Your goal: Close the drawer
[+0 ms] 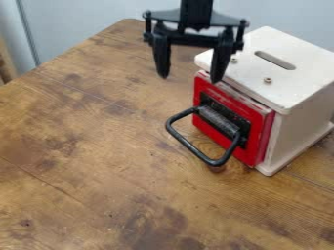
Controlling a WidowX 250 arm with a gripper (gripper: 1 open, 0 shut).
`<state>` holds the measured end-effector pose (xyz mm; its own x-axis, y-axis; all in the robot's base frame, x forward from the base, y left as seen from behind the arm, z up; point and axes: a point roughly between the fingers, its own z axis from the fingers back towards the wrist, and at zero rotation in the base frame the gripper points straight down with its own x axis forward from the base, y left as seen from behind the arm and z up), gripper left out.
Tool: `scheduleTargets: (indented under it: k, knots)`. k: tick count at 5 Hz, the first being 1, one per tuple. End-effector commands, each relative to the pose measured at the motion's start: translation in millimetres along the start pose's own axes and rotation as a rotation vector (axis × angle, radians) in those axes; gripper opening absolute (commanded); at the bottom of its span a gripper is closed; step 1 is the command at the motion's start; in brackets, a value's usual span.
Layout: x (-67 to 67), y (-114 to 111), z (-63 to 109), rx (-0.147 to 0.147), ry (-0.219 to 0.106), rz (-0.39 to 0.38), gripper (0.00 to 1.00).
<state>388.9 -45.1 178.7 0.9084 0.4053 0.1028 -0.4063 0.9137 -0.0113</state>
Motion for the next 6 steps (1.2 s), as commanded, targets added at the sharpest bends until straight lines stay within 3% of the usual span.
scheduleTargets:
  k: [1, 3, 6]
  knots:
    - [8.0, 6.8, 29.3, -0.035, -0.088, 0.032, 1.00]
    - [18.7, 7.8, 16.0, 0.004, -0.062, 0.103, 1.00]
    - [22.8, -0.4, 15.0, -0.015, -0.052, 0.119, 1.00]
